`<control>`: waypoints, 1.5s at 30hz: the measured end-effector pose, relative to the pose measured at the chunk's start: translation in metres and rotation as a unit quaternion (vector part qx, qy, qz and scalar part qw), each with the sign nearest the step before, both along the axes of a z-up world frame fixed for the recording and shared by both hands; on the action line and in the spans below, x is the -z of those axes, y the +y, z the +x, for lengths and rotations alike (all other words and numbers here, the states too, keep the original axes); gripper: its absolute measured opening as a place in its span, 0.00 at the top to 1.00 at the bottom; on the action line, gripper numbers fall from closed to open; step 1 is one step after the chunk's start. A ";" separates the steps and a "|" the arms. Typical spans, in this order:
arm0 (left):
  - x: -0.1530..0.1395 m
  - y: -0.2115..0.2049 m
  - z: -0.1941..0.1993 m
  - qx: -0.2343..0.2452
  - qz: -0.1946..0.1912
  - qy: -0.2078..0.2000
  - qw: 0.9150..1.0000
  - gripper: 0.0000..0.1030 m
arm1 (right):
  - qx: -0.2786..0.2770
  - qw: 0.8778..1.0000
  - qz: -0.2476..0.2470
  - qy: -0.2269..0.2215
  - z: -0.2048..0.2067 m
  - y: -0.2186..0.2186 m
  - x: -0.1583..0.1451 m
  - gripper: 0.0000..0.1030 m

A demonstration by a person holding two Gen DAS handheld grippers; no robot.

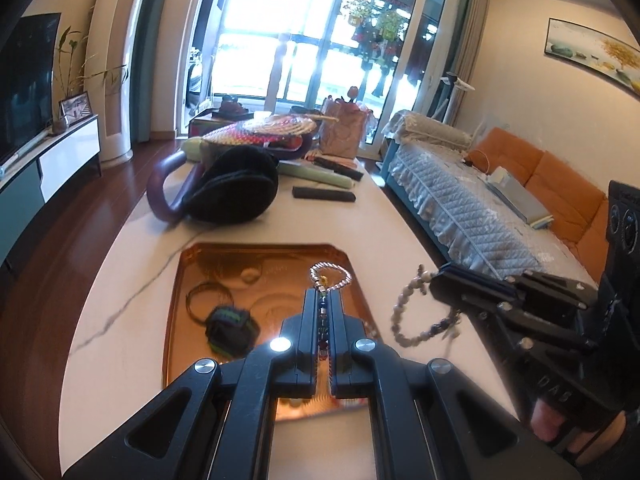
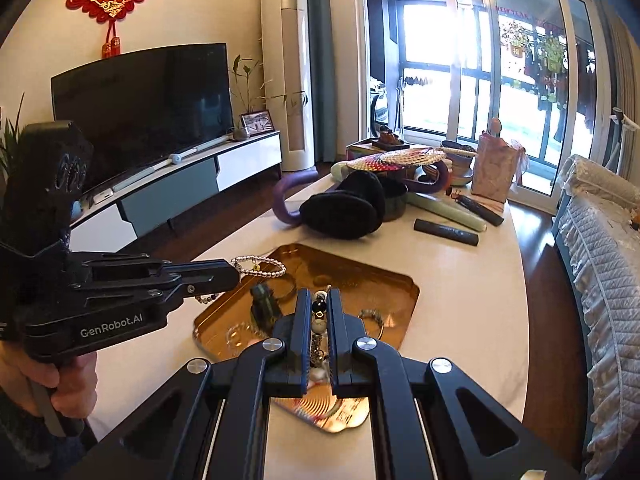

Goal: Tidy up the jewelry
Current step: 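Carry the gold and black-white bead bracelets over the copper tray, then open both tools to release the two bracelets into the tray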

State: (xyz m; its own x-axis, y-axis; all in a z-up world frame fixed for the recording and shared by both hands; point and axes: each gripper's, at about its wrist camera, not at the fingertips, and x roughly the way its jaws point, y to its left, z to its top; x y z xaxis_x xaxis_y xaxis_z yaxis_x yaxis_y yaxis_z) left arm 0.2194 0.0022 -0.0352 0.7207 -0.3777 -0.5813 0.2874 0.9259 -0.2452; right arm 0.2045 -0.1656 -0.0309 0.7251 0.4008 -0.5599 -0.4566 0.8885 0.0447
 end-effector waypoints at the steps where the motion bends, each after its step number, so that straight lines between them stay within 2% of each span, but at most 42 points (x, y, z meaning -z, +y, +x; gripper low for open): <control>1: -0.002 -0.001 0.006 0.003 -0.004 0.001 1.000 0.96 | 0.000 1.000 -0.001 0.000 0.005 0.001 0.000 0.94; 5: -0.005 -0.007 0.025 -0.005 0.015 -0.009 1.000 0.96 | 0.002 1.000 -0.003 -0.001 0.025 0.004 0.000 0.94; 11: 0.008 -0.012 0.064 -0.013 0.044 0.004 0.999 0.96 | 0.002 1.000 -0.002 0.013 0.059 0.013 0.012 0.94; 16: 0.033 0.001 0.096 -0.033 0.043 0.044 0.998 0.96 | 0.001 0.999 -0.007 0.032 0.085 0.024 0.033 0.94; 22: 0.072 0.015 0.130 -0.042 0.030 0.110 0.993 0.96 | -0.005 0.998 -0.012 0.065 0.115 0.037 0.063 0.94; 32: 0.102 0.010 0.148 -0.048 0.048 0.142 0.988 0.96 | -0.001 0.993 -0.009 0.119 0.141 0.042 0.106 0.94; 39: 0.103 0.005 0.143 -0.049 0.067 0.136 0.987 0.96 | 0.033 0.990 -0.006 0.137 0.144 0.035 0.114 0.92; 41: 0.097 0.002 0.141 -0.056 0.075 0.134 0.987 0.89 | 0.046 0.988 -0.006 0.149 0.144 0.033 0.116 0.84; 42: 0.095 0.002 0.140 -0.063 0.078 0.135 0.986 0.72 | 0.047 0.987 -0.002 0.151 0.143 0.032 0.115 0.74; 43: 0.093 0.003 0.139 -0.077 0.082 0.134 0.985 0.65 | 0.048 0.987 0.004 0.151 0.141 0.031 0.114 0.69; 44: 0.089 0.006 0.136 -0.098 0.087 0.131 0.983 0.52 | 0.059 0.987 0.005 0.146 0.138 0.028 0.111 0.64; 45: 0.087 0.007 0.134 -0.105 0.083 0.128 0.983 0.40 | 0.066 0.987 0.005 0.145 0.136 0.026 0.109 0.64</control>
State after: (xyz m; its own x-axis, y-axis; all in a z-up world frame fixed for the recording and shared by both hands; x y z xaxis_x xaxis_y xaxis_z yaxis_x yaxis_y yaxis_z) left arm 0.3532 0.0097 -0.1218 0.5942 -0.1214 -0.7951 0.0348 0.9915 -0.1254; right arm 0.3408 -0.1398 -0.1402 0.5815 0.3206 -0.7477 -0.3034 0.9382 0.1664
